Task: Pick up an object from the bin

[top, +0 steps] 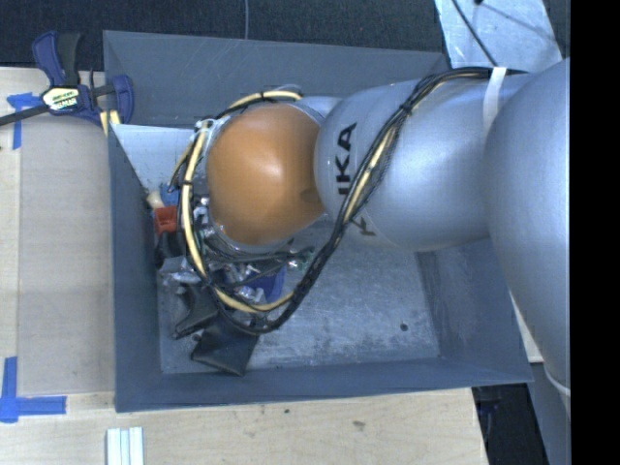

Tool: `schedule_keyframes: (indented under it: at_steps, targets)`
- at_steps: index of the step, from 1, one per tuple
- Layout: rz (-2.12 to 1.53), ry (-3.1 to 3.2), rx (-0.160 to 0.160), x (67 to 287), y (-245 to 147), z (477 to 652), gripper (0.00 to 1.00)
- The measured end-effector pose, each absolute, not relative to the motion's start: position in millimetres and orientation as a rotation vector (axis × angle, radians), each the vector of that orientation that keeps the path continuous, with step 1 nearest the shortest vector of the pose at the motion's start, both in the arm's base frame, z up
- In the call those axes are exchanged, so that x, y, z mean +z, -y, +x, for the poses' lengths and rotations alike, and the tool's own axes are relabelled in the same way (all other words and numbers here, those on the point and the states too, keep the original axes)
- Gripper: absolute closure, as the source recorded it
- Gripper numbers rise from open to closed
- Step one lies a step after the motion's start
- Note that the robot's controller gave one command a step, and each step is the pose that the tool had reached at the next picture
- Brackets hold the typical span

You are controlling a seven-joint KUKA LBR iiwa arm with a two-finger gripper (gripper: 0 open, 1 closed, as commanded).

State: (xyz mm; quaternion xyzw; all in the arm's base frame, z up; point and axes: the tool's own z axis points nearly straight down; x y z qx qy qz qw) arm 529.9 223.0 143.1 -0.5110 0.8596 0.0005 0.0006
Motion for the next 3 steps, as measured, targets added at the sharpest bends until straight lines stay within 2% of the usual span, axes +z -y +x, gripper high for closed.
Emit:
schedule_keyframes:
  at_steps: [1, 2, 3]
  targets:
    - [-2.122, -2.308, 0.024, 75, -210, 594.8, 0.0]
    - [-2.119, -2.304, 0.023, 79, -212, 595.6, 1.0]
    - [-2.126, -2.31, -0.002, 189, -185, 587.4, 1.0]
